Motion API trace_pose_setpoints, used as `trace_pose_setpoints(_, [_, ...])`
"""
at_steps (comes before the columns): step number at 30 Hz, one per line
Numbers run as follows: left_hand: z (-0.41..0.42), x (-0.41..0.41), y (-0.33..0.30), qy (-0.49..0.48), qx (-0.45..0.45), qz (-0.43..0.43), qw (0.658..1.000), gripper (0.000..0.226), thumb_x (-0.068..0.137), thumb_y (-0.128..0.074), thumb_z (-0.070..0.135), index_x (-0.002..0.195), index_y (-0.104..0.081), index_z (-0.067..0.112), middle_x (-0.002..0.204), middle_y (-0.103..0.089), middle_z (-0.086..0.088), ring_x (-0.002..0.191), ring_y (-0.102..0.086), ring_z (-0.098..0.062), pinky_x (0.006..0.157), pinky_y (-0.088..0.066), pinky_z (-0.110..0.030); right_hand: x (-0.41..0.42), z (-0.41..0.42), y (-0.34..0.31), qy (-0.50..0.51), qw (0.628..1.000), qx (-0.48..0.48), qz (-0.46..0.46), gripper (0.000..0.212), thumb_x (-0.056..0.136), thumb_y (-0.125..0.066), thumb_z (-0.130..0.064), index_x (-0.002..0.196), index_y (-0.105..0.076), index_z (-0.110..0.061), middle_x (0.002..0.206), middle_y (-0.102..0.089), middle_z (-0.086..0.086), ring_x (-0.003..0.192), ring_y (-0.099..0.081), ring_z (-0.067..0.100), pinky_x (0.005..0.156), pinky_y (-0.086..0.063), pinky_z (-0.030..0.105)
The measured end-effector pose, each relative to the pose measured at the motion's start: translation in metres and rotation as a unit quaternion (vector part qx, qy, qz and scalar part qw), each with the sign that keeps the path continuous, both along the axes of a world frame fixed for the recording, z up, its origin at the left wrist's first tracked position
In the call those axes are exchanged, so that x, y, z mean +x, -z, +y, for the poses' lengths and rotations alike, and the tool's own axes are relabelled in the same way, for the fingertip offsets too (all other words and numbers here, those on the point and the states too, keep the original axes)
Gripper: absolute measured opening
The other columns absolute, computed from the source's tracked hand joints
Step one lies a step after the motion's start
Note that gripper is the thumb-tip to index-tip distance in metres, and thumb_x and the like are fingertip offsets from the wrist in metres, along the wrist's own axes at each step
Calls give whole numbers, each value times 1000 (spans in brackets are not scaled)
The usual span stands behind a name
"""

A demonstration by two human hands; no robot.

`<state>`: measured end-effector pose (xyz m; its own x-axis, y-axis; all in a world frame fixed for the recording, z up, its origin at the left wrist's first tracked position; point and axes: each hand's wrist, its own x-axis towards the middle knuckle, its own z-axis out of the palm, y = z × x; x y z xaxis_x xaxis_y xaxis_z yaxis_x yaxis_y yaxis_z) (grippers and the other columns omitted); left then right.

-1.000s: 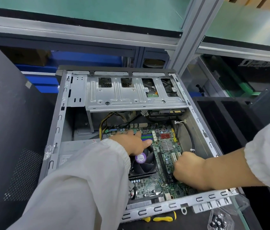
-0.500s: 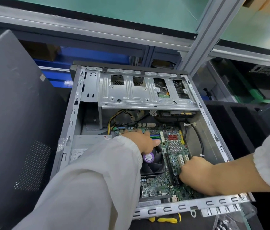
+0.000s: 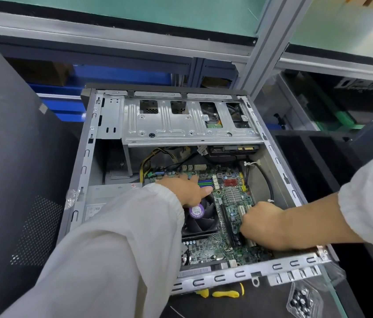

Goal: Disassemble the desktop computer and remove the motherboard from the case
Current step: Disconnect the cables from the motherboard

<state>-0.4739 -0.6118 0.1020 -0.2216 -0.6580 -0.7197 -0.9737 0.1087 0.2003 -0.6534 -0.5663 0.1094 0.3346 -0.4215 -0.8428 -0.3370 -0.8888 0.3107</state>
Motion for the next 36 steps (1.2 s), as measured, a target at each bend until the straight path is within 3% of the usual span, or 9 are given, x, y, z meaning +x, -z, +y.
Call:
trace_pose_setpoints(28, [-1, 1, -4, -5, 4, 11, 1000, 69, 98, -12, 59, 153, 4, 20, 161, 6, -8, 148, -3, -30, 119, -7, -48, 15, 4, -29, -27, 1000, -3, 5, 19, 90, -49, -2, 104, -61, -8, 102, -65, 10, 91, -62, 28, 69, -48, 36])
trace_pose_setpoints(31, [-1, 1, -4, -4, 6, 9, 1000, 69, 98, -12, 58, 153, 4, 19, 161, 7, -8, 148, -2, -30, 119, -7, -48, 28, -8, -56, -18, 999, -13, -27, 6, 91, -57, -15, 92, -60, -11, 91, -65, 5, 85, -63, 24, 66, -48, 33])
trace_pose_setpoints(34, [-2, 0, -3, 0, 3, 5, 1000, 70, 98, -12, 58, 153, 3, 19, 161, 6, -8, 148, -3, -30, 119, -8, -48, 41, -26, -86, 67, 995, -5, -70, 36, 83, -67, -43, 62, -53, -17, 56, -48, -8, 53, -47, 7, 55, -42, 26])
trace_pose_setpoints(36, [-2, 1, -2, 3, 0, 3, 1000, 70, 97, -12, 59, 153, 3, 19, 161, 5, -8, 148, -4, -30, 119, -8, -47, 43, -32, -96, 99, 992, 18, -76, 38, 82, -65, -51, 66, -60, -17, 51, -43, -10, 46, -38, 3, 51, -40, 24])
